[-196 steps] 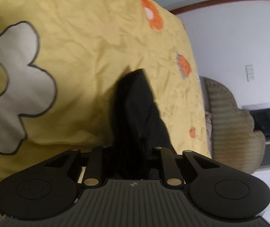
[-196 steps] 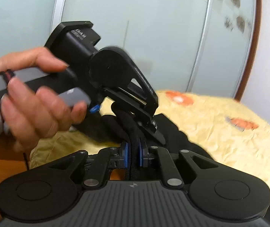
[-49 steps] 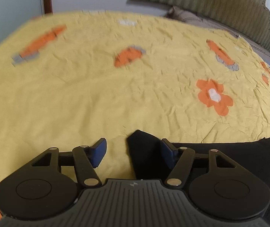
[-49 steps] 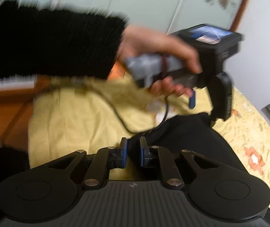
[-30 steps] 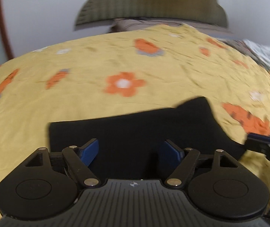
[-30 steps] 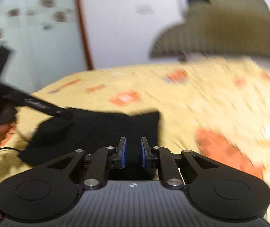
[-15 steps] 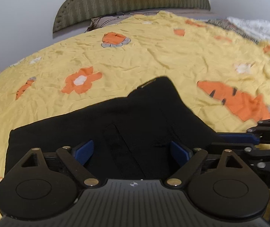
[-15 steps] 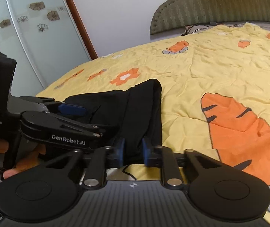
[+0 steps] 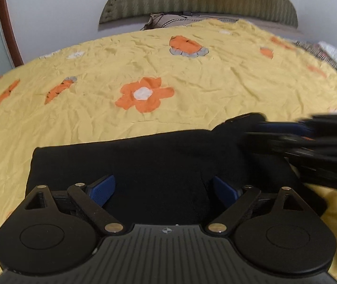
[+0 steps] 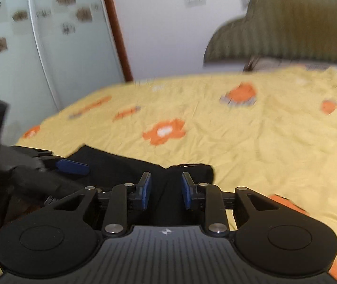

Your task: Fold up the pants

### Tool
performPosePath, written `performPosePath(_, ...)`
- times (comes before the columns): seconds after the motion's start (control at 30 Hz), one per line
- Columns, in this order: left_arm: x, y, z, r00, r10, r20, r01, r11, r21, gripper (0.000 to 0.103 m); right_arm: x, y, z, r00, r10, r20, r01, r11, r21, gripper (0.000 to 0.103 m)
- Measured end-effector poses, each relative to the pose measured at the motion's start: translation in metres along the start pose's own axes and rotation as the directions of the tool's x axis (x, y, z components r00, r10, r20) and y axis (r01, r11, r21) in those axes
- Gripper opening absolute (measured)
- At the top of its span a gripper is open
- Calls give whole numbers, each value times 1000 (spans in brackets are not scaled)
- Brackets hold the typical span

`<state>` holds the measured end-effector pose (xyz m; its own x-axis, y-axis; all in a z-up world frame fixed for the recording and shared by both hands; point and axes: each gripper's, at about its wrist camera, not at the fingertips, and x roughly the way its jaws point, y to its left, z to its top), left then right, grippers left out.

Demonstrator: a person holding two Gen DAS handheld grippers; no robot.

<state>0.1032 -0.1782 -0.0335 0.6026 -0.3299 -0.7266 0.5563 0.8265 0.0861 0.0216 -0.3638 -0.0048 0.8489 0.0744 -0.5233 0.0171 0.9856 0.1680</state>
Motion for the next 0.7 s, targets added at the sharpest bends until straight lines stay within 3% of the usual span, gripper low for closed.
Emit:
performPosePath(0.07, -11, -2, -1, 1000, 5, 13, -5, 1000, 14, 90, 21, -5, 2, 996, -81, -34, 80, 996, -24, 27)
performPosePath(0.2, -42, 15, -14, 999, -20, 44, 21, 999, -32, 92, -14, 12, -3, 994, -103, 36, 104, 994, -24, 27)
performPosePath(0.27, -45, 25, -24, 999, 3, 33, -1, 998, -63, 94, -31, 27, -12, 997, -67, 45, 69, 997, -45, 27)
performPosePath(0.37, -33, 33, -39, 1000, 15, -14, -17, 994, -110, 96, -27, 43, -26, 999, -35, -10, 34, 996, -83, 27)
performPosePath(0.43, -38, 32, -44, 999, 42, 3, -41, 992, -119, 93, -15, 49, -34, 995, -91, -44, 85, 988, -129, 26)
performPosePath(0.57, -74, 39, -53, 995, 74, 64, -61, 981, -185, 94, -32, 65, -29, 987, -158, 23, 159, 977, -141, 27)
performPosePath(0.63, -80, 47, -60, 995, 82, 53, -69, 974, -215, 95, -42, 75, -33, 991, -130, 38, 134, 980, -145, 27)
performPosePath(0.7, -72, 55, -71, 997, 71, -9, -71, 970, -234, 96, -43, 81, -41, 995, -96, 15, 97, 986, -139, 27)
